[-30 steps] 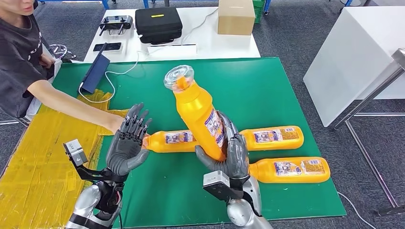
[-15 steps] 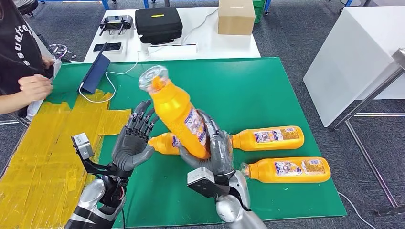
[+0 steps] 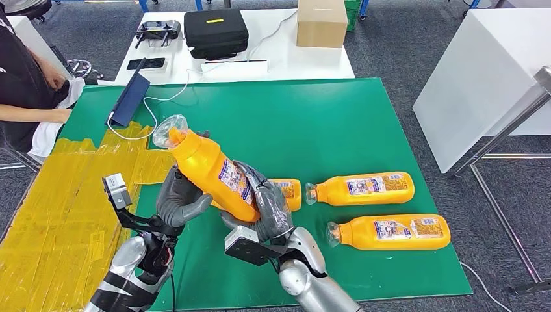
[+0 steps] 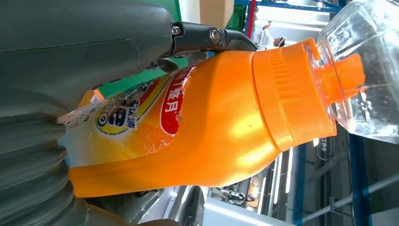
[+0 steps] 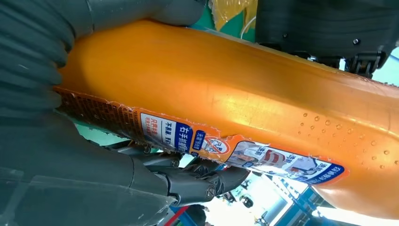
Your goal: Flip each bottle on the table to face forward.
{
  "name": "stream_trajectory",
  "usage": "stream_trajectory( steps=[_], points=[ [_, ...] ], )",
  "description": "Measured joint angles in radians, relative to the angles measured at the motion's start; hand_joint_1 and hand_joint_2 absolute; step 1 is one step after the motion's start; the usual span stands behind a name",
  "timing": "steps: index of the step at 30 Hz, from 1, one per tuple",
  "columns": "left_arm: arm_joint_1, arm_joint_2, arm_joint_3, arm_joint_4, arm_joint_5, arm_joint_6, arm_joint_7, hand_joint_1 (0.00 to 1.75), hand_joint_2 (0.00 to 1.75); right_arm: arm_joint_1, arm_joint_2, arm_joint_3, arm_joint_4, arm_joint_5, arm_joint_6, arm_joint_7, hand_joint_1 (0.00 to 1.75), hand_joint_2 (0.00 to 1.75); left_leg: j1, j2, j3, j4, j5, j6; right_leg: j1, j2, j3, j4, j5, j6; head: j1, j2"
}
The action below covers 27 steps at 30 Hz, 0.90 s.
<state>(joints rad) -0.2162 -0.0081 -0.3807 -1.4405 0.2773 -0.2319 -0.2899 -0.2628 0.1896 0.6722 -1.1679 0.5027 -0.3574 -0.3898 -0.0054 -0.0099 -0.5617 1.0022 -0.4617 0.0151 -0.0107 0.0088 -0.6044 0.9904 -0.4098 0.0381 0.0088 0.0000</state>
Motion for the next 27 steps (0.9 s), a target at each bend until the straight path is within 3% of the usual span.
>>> stream_trajectory(
  steps=[14, 26, 27],
  points=[
    [-0.012, 0.003, -0.002, 0.016, 0.000, 0.000, 0.001, 0.00, 1.75, -0.013, 0.005, 0.038, 0.037, 0.046, -0.012, -0.006, 1.75, 1.75, 0.000, 0.000, 0.000, 0.000, 0.000, 0.000, 0.000, 0.000, 0.000, 0.000, 0.000, 0.000, 0.000, 0.000],
    [-0.015, 0.006, -0.003, 0.038, 0.001, -0.007, -0.002, 0.00, 1.75, 0.002, 0.002, 0.089, -0.018, 0.071, -0.048, -0.028, 1.75, 1.75, 0.000, 0.000, 0.000, 0.000, 0.000, 0.000, 0.000, 0.000, 0.000, 0.000, 0.000, 0.000, 0.000, 0.000],
    [-0.014, 0.006, -0.004, 0.040, 0.001, -0.007, -0.002, 0.06, 1.75, 0.002, 0.001, 0.090, -0.020, 0.071, -0.049, -0.028, 1.75, 1.75, 0.000, 0.000, 0.000, 0.000, 0.000, 0.000, 0.000, 0.000, 0.000, 0.000, 0.000, 0.000, 0.000, 0.000]
  ],
)
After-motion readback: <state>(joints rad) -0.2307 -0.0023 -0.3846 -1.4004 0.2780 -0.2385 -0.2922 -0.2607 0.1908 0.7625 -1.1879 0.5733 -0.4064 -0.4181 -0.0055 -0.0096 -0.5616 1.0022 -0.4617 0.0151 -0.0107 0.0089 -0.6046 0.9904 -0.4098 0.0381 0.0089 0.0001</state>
